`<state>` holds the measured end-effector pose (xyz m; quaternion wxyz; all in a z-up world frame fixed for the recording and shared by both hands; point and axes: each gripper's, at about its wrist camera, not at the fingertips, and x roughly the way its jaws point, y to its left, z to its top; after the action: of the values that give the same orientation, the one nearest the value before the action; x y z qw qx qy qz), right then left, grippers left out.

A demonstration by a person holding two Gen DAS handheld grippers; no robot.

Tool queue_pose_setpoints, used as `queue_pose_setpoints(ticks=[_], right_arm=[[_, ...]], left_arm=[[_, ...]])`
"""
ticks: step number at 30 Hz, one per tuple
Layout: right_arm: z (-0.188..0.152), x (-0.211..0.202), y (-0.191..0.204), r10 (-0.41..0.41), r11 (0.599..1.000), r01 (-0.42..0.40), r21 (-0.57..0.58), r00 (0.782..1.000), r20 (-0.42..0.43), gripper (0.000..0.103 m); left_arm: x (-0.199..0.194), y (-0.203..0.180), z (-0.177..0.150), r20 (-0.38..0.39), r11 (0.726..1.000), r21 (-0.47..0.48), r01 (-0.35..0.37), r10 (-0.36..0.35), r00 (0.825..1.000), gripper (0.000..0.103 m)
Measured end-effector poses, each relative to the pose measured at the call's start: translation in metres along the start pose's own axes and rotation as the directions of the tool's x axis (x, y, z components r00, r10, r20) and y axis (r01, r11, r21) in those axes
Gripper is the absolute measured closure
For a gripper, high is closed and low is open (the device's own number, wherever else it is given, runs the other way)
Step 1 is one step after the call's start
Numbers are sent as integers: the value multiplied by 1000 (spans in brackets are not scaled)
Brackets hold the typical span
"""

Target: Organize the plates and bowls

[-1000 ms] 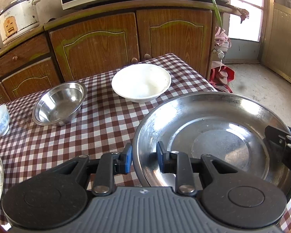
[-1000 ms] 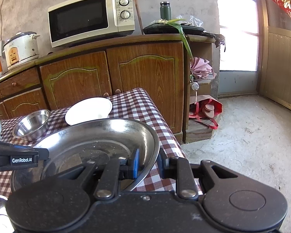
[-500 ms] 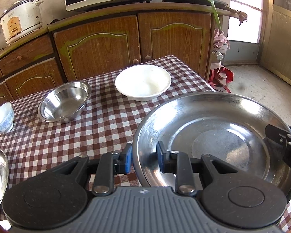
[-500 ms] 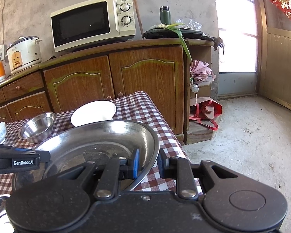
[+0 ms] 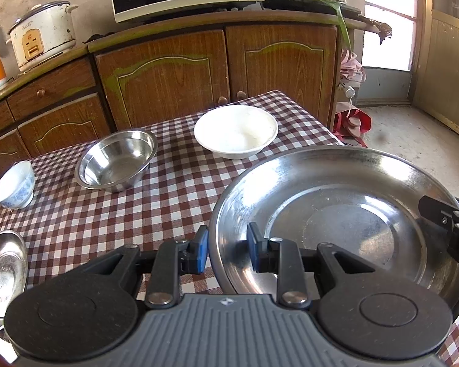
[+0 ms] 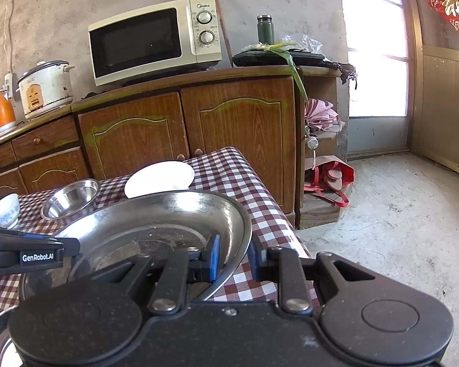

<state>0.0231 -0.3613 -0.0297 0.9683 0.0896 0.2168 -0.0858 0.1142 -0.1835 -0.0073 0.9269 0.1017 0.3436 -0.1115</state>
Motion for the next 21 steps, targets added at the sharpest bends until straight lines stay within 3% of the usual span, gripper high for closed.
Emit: queue_pose_setpoints(ticks=[21], right_arm=[[-8,-12,12,19,1000,-19,4,1000,-2,76]], left_arm=[[-9,11,-12,-4,1000,-1,-5,5,1000,74]])
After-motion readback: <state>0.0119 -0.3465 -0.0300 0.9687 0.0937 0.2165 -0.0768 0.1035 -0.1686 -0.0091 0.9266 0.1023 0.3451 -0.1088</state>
